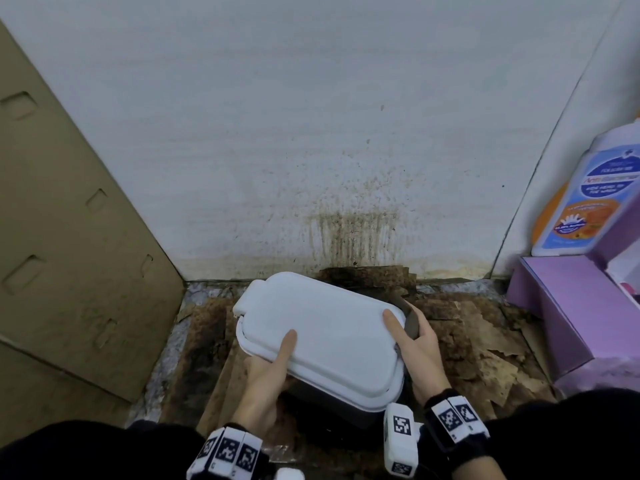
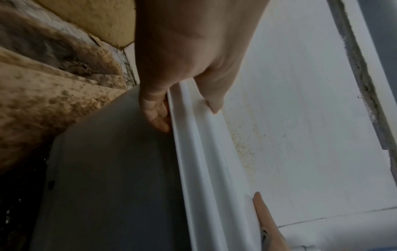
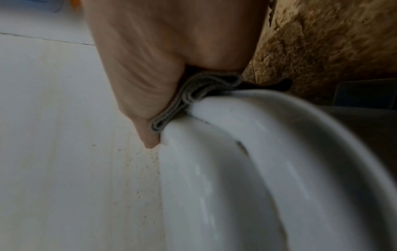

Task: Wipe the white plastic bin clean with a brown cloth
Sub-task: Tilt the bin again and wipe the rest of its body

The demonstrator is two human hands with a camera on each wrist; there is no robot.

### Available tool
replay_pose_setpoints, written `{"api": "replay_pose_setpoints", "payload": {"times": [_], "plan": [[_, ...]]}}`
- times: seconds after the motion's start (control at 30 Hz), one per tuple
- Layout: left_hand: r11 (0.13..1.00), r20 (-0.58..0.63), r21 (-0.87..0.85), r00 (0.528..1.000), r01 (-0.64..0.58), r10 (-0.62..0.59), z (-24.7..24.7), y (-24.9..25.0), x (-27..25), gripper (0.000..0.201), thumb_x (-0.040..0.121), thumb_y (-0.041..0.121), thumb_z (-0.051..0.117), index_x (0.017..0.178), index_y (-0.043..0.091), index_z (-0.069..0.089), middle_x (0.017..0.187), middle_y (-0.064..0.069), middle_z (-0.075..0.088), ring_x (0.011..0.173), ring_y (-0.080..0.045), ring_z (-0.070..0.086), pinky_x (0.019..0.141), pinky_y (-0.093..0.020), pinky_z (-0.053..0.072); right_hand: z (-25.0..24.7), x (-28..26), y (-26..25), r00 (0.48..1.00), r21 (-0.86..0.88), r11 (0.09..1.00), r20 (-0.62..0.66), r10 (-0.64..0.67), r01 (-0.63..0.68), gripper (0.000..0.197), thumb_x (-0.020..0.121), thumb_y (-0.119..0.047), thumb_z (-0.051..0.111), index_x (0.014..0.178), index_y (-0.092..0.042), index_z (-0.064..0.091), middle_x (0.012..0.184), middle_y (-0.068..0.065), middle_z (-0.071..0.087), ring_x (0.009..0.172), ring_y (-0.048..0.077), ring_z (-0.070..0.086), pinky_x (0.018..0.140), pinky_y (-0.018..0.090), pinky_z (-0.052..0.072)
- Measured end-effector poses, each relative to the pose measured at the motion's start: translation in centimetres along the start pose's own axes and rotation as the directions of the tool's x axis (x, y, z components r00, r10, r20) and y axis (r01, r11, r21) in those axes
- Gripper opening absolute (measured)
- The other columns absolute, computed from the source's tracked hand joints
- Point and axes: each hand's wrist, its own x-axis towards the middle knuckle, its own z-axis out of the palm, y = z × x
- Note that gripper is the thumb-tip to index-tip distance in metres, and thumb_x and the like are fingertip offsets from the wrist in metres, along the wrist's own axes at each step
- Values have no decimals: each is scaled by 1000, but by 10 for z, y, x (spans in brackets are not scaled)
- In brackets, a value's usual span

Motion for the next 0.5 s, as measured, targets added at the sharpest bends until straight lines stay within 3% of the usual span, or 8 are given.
{"api": "replay_pose_setpoints", "payload": {"times": [0.13, 0.27, 0.33, 0.4, 0.5], "plan": [[996, 46, 68, 998, -53, 50, -3, 8, 8, 66, 88, 43, 76, 146, 23, 51, 134, 9, 68, 121, -12, 66, 108, -40, 51, 4, -17, 9, 995, 69, 998, -96, 5, 2, 47, 88, -33, 76, 131, -37, 60, 126, -7, 70, 110, 14, 70, 94, 44, 59], [980, 69, 187, 996, -75, 63, -12, 24, 27, 57, 84, 53, 78, 125, 16, 67, 117, 4, 77, 111, -15, 72, 102, -43, 54, 24, -35, 22, 967, 17, 1000, -253, -18, 23, 51, 87, -42, 76, 133, -43, 54, 130, -12, 63, 116, 12, 64, 97, 43, 57], [966, 83, 251, 995, -67, 47, -16, 28, 37, 67, 76, 65, 79, 119, 14, 69, 112, 1, 78, 107, -18, 73, 100, -46, 55, 35, -44, 30, 947, -6, 999, -320, -42, 42, 52, 86, -46, 75, 132, -47, 52, 133, -15, 60, 119, 10, 61, 99, 43, 55], [954, 83, 297, 996, -47, 23, -16, 29, 41, 79, 72, 72, 78, 122, 13, 65, 113, -2, 77, 107, -19, 72, 101, -46, 55, 42, -51, 38, 930, -33, 999, -364, -46, 36, 54, 85, -51, 74, 132, -50, 49, 135, -16, 58, 121, 11, 59, 100, 46, 55], [957, 57, 287, 998, -35, 19, -12, 26, 37, 50, 88, 51, 74, 116, 15, 53, 111, 0, 67, 104, -17, 66, 93, -39, 55, 43, -54, 42, 918, -55, 998, -397, -19, -3, 54, 85, -54, 72, 132, -52, 47, 137, -16, 56, 123, 13, 58, 101, 47, 54]]}}
